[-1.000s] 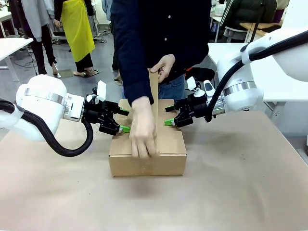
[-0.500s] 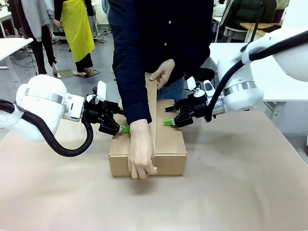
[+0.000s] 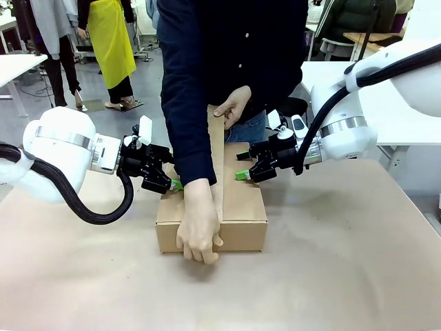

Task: Pack the gift set into the box.
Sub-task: Press and hold the closed box until the human finishes sealing it.

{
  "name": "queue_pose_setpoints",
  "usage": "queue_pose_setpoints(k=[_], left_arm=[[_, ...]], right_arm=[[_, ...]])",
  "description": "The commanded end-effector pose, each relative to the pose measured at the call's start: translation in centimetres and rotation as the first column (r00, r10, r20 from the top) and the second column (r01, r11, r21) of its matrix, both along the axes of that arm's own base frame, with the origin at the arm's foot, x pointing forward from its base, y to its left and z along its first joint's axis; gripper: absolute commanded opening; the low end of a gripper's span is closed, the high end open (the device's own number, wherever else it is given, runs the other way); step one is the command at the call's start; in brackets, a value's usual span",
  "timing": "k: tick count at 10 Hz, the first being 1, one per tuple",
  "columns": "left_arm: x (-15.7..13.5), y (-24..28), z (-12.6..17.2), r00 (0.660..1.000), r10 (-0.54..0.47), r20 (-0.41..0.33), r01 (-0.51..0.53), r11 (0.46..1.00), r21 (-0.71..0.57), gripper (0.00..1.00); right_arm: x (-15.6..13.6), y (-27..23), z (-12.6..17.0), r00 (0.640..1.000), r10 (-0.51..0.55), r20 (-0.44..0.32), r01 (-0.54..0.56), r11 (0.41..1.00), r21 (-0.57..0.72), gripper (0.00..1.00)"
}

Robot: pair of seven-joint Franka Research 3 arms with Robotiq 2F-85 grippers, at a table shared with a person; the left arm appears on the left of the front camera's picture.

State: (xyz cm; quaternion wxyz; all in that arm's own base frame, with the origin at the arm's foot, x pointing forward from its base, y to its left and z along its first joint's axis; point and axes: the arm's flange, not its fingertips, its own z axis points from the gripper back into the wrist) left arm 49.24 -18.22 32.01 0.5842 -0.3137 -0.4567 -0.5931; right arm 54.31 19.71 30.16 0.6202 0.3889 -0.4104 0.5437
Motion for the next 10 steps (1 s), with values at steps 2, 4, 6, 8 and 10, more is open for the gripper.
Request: queue_pose_setpoints(k=[2,4,6,8,10], left_arm=[[-0.10,-0.01,-0.22,1.000,-0.007,0.007,0.007,1.000,0.006,1.00],[-0.10,-0.01,-0.22,1.000,-0.007,0.007,0.007,1.000,0.006,1.00],[-0.10,-0.01,-0.22,1.000,-0.007,0.007,0.007,1.000,0.006,1.00],[-0.10,-0.01,-0.22,1.000,-0.007,0.007,0.007,1.000,0.006,1.00],[-0.10,-0.01,-0.22,1.000,-0.007,0.007,0.007,1.000,0.006,1.00]], right_arm=[[-0.11,0.23,-0.25,1.000,0.000,0.002,0.000,1.000,-0.008,1.00],[-0.11,0.23,-0.25,1.000,0.000,0.002,0.000,1.000,-0.008,1.00],[-0.11,0.23,-0.25,1.000,0.000,0.002,0.000,1.000,-0.008,1.00],[-0.11,0.23,-0.25,1.000,0.000,0.002,0.000,1.000,-0.008,1.00],[-0.11,0.23,-0.25,1.000,0.000,0.002,0.000,1.000,-0.008,1.00]])
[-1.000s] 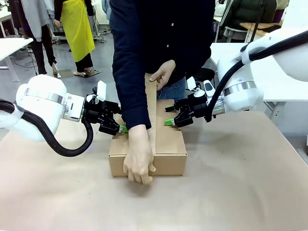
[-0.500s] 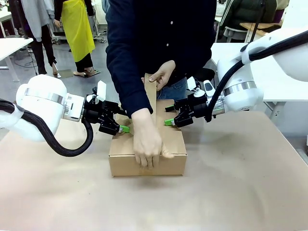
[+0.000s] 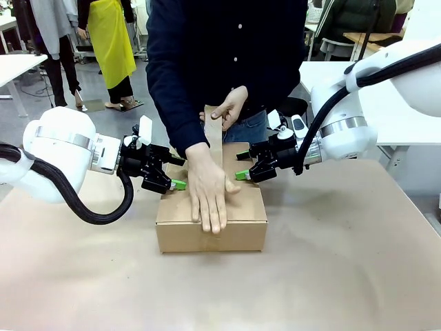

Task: Pack the gift set into the box.
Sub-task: Press and hold the closed box until the human finishes sealing it.

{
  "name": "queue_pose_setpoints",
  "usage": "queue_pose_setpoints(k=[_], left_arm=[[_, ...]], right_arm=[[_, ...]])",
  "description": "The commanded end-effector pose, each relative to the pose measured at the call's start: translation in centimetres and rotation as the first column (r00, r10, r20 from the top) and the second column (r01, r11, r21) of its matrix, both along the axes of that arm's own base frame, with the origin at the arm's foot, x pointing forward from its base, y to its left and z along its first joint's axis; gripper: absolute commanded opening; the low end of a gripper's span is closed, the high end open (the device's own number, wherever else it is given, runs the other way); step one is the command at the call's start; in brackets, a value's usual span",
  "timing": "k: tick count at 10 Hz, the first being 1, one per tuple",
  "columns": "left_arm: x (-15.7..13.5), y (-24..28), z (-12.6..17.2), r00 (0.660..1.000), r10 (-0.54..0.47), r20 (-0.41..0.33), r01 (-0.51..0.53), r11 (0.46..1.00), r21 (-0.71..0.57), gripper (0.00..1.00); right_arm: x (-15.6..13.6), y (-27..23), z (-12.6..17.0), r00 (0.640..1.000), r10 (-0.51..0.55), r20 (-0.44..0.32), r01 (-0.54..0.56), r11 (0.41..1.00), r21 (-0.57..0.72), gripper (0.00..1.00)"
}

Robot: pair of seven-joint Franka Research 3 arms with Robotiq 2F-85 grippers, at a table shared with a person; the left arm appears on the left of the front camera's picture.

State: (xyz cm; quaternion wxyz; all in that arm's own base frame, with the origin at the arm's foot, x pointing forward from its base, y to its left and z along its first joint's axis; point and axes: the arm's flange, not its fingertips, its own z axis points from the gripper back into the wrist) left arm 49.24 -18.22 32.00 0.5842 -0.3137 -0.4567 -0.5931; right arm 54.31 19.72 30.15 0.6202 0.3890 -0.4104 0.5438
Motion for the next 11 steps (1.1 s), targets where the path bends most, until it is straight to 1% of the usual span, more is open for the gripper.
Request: queue_pose_setpoints(k=[1,11], left_arm=[[-0.10,-0.01,-0.22,1.000,-0.007,0.007,0.007,1.000,0.005,1.00],[-0.10,-0.01,-0.22,1.000,-0.007,0.007,0.007,1.000,0.005,1.00]], right_arm=[[-0.11,0.22,-0.25,1.000,0.000,0.002,0.000,1.000,-0.008,1.00],[-0.11,0.22,-0.25,1.000,0.000,0.002,0.000,1.000,-0.008,1.00]])
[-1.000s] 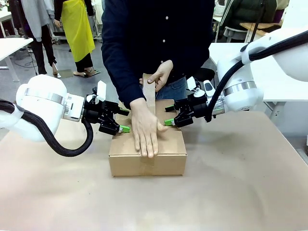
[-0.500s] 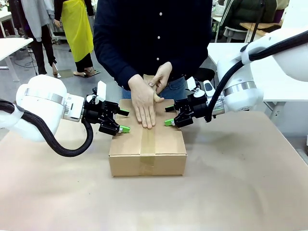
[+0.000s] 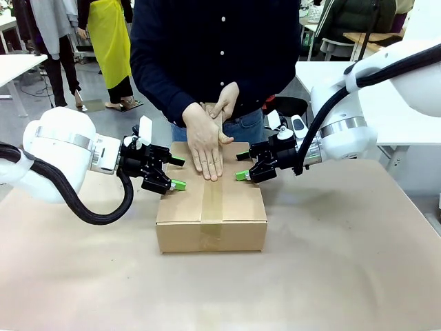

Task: Pack the gift set into the box.
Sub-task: Press and hold the closed box until the human finishes sealing it.

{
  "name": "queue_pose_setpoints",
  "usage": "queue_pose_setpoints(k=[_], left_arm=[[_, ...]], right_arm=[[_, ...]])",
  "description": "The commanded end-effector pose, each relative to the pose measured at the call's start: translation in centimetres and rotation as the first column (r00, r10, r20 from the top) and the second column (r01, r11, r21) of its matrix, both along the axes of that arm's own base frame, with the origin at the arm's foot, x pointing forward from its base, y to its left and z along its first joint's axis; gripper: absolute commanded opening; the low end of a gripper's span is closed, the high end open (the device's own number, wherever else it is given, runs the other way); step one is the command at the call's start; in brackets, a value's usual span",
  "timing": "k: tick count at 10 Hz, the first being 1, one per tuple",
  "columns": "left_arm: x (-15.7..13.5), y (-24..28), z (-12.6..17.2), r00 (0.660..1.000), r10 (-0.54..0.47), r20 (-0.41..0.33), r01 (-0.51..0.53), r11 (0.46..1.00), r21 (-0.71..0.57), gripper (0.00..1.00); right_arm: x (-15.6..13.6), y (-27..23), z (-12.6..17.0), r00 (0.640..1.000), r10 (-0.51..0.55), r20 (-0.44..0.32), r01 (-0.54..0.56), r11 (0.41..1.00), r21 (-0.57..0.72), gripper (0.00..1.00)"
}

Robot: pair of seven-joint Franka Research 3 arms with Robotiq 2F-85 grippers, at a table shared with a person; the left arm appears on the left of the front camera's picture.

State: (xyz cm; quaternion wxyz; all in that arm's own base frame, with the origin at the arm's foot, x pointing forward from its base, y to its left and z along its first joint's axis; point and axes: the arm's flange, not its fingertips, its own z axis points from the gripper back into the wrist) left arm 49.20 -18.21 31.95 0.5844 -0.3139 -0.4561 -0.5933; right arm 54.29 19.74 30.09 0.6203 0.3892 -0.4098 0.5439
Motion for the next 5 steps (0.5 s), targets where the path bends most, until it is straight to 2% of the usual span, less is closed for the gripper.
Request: queue_pose_setpoints(k=[1,5], left_arm=[[-0.06,-0.02,-0.16,1.000,-0.007,0.008,0.007,1.000,0.005,1.00],[-0.06,-0.02,-0.16,1.000,-0.007,0.008,0.007,1.000,0.005,1.00]], right_arm=[[-0.09,0.20,-0.19,1.000,-0.001,0.003,0.001,1.000,-0.007,1.00],[-0.09,0.20,-0.19,1.000,-0.001,0.003,0.001,1.000,-0.007,1.00]])
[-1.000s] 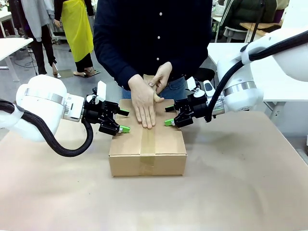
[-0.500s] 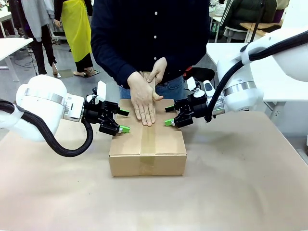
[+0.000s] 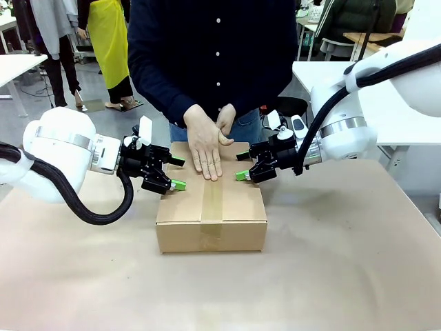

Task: Pack the gift set into the box.
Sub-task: Press and hold the closed box until the human finishes sealing it.

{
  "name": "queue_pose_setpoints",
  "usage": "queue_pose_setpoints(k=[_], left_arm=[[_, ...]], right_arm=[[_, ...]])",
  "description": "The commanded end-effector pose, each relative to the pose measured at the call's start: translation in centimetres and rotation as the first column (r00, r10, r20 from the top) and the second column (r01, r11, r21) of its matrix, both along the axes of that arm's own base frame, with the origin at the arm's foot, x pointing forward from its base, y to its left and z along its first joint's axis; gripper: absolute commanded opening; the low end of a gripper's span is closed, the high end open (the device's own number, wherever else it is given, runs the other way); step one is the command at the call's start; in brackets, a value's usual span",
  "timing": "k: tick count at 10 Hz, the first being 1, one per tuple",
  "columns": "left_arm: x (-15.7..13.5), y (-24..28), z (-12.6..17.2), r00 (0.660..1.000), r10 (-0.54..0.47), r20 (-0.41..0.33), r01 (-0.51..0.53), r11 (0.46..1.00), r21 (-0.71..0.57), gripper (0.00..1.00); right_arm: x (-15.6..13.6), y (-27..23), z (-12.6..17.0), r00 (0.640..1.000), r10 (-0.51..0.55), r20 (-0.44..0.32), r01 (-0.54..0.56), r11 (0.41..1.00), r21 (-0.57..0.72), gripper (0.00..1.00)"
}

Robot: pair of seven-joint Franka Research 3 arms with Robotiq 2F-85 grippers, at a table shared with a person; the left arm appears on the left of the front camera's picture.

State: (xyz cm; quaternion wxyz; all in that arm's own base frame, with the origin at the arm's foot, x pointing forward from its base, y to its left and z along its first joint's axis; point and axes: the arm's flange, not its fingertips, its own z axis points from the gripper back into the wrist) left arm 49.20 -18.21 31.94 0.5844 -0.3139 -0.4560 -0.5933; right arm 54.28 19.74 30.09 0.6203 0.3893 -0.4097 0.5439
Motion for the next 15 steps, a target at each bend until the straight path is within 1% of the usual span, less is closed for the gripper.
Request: queue_pose_setpoints(k=[1,15], left_arm=[[-0.06,-0.02,-0.15,1.000,-0.007,0.008,0.007,1.000,0.005,1.00],[-0.06,-0.02,-0.15,1.000,-0.007,0.008,0.007,1.000,0.005,1.00]], right_arm=[[-0.08,0.20,-0.18,1.000,-0.001,0.003,0.001,1.000,-0.007,1.00],[0.00,0.03,0.05,1.000,0.001,0.001,-0.001,1.000,0.001,1.00]])
